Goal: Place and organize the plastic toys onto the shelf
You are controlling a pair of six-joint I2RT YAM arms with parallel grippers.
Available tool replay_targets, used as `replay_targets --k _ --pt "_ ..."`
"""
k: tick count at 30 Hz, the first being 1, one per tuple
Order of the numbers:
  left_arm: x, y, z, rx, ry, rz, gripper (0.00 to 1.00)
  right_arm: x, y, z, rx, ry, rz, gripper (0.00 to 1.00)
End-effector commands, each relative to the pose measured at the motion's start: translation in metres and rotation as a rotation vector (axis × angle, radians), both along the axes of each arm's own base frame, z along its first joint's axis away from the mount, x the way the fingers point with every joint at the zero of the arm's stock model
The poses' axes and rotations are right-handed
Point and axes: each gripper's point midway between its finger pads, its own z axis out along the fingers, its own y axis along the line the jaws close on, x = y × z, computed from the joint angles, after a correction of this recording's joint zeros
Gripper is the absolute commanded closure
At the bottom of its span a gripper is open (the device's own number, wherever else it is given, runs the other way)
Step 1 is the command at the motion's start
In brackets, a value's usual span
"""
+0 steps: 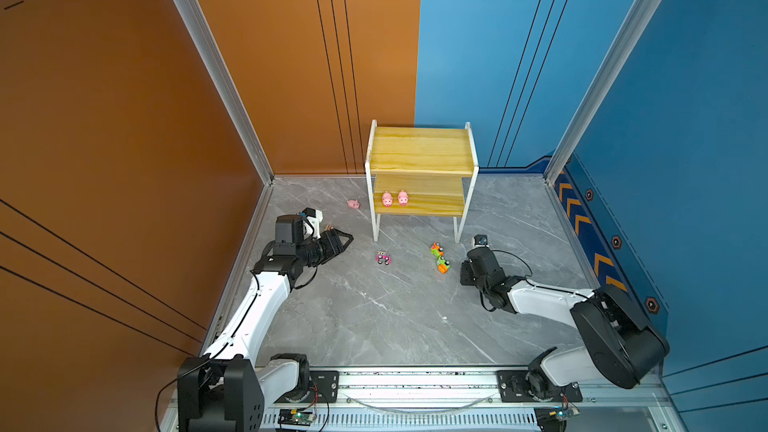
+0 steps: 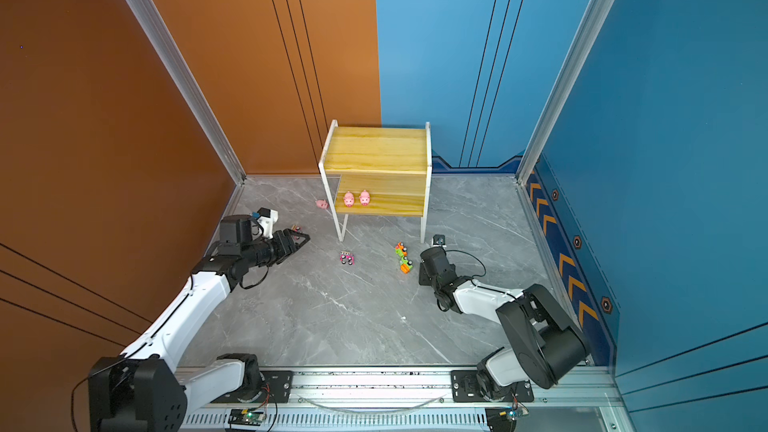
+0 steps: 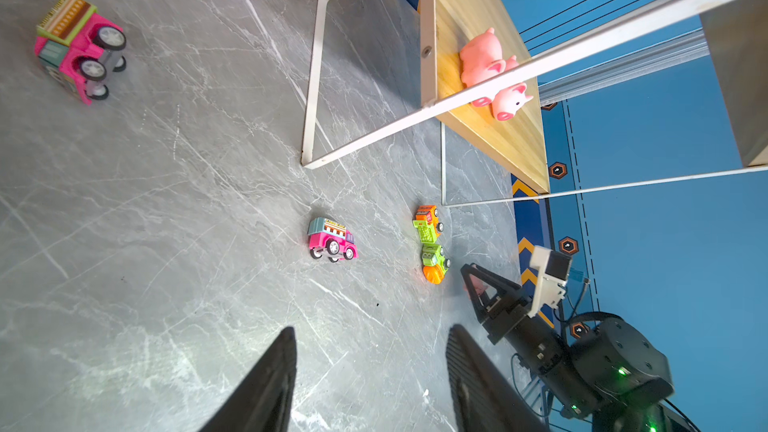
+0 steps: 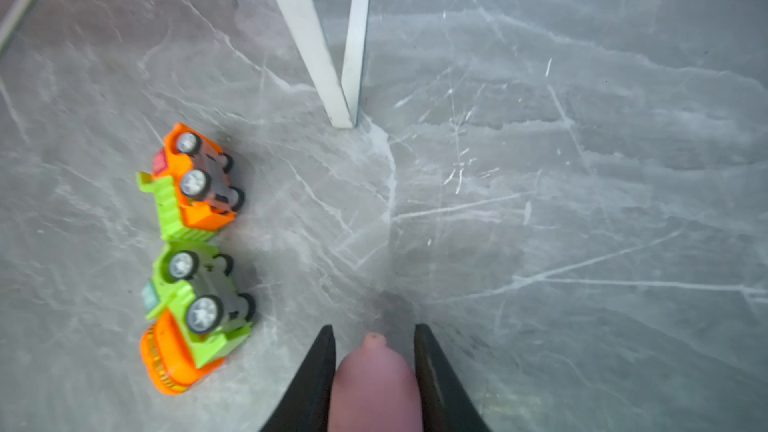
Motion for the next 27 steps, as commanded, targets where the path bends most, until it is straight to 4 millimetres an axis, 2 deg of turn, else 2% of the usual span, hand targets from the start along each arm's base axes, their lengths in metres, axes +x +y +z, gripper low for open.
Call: replay_targets --k 1,7,13,16,21,27 --pt "0.001 -0.003 0.004 0.008 -0.020 -0.010 0.41 0.009 0.003 -0.007 0.005 0.009 -0.014 0.67" --pt "-0.002 -0.007 0.006 0.008 -0.028 -0.024 0.41 0.012 0.001 -0.013 -0.001 -0.018 -0.021 0.62" --pt "-0.004 -0.012 0.008 0.007 -0.035 -0.038 0.41 0.006 -0.003 0.005 0.022 -0.082 -0.018 0.44" --pt "-0.005 -0.014 0.008 0.007 -0.037 -0.044 0.41 0.000 -0.002 0.018 0.041 -0.117 -0.019 0.39" --pt "-0.006 -0.017 0.010 0.005 -0.041 -0.053 0.41 -0.015 -0.001 0.033 0.059 -0.202 -0.013 0.36" --pt "-0.007 -0.019 0.013 0.000 -0.048 -0.059 0.41 -0.034 0.005 0.032 0.034 -0.288 -0.011 0.36"
